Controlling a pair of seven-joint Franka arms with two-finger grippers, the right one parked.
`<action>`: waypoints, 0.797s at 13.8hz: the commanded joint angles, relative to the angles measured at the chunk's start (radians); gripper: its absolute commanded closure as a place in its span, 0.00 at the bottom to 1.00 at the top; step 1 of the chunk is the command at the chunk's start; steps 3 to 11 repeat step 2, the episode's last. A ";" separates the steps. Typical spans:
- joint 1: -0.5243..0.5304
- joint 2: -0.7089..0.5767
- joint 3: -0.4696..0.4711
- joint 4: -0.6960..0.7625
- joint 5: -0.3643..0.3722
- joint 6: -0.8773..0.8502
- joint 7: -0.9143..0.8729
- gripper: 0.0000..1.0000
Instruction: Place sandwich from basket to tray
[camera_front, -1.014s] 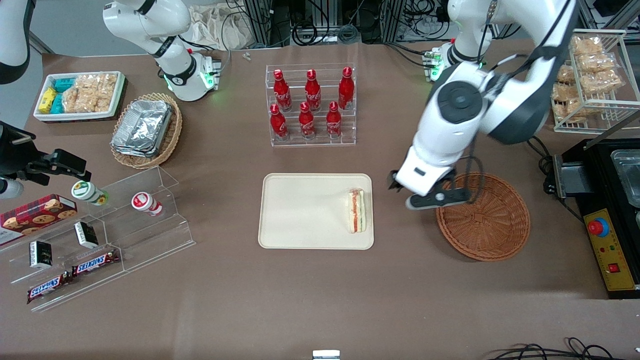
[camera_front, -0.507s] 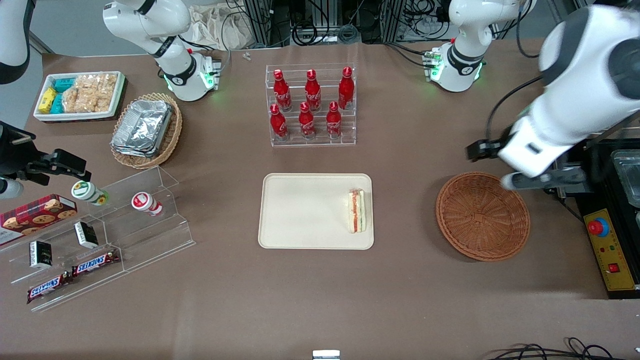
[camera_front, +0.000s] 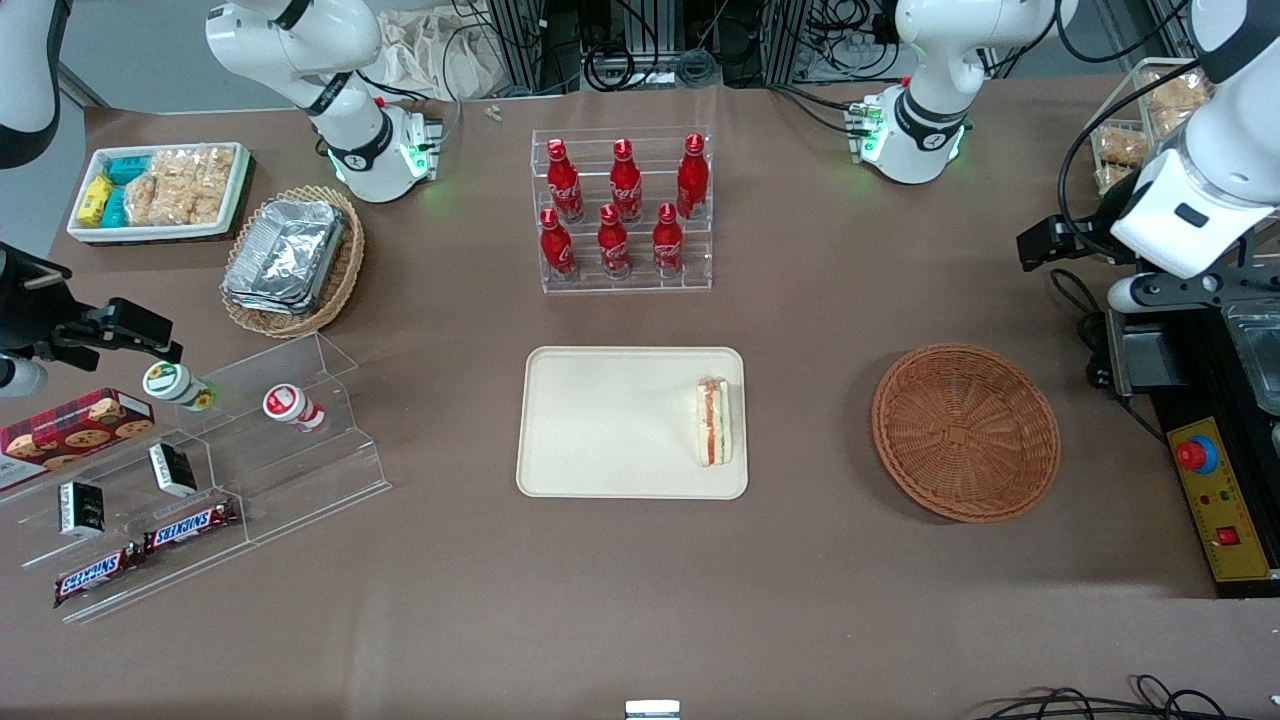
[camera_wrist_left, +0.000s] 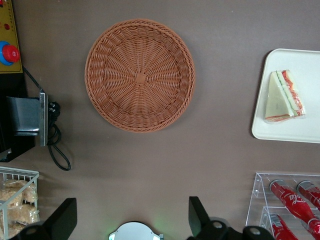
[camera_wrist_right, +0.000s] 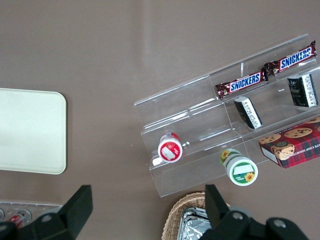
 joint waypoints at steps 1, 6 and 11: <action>-0.018 0.019 0.016 0.034 -0.011 0.007 0.017 0.01; -0.015 0.034 0.016 0.065 -0.015 -0.008 0.015 0.01; -0.015 0.034 0.016 0.065 -0.015 -0.008 0.015 0.01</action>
